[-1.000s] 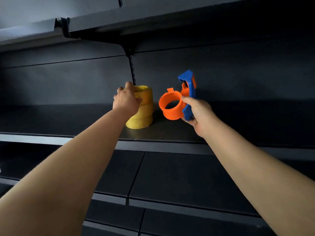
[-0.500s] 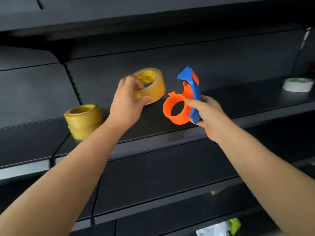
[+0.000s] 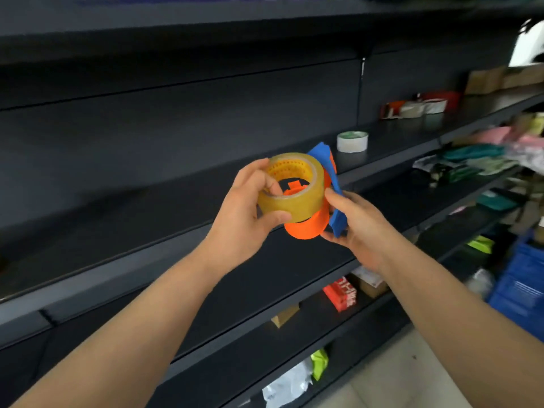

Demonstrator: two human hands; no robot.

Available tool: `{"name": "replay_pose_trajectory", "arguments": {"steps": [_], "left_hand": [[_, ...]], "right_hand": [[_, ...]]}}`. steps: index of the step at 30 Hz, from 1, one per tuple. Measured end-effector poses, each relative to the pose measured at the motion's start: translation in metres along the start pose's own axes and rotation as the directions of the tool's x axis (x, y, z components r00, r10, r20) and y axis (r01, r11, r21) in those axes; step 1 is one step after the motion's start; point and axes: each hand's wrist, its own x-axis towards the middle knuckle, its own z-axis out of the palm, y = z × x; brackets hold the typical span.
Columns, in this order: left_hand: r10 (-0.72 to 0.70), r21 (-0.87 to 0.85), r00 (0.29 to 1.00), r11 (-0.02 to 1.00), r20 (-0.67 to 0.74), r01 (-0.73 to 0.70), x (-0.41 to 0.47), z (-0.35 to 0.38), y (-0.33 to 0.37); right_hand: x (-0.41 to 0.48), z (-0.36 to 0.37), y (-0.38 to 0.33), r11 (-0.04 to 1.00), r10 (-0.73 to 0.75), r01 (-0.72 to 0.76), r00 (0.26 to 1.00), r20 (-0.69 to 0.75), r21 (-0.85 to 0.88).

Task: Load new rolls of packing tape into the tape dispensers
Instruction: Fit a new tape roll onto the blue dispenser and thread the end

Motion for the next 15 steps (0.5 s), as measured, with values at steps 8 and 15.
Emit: {"name": "replay_pose_trajectory", "arguments": {"steps": [8,15], "left_hand": [[-0.055,-0.050,0.998,0.997,0.042,0.057,0.043,0.115,0.028],[-0.083,-0.091,0.994,0.992,0.074,0.090,0.078,0.180,0.041]], "right_hand": [[0.017,-0.125,-0.009,0.993,0.022,-0.029,0.998,0.060,0.114],[0.031,-0.193,-0.016,0.983,0.002,-0.015,0.997,0.072,0.180]]}}
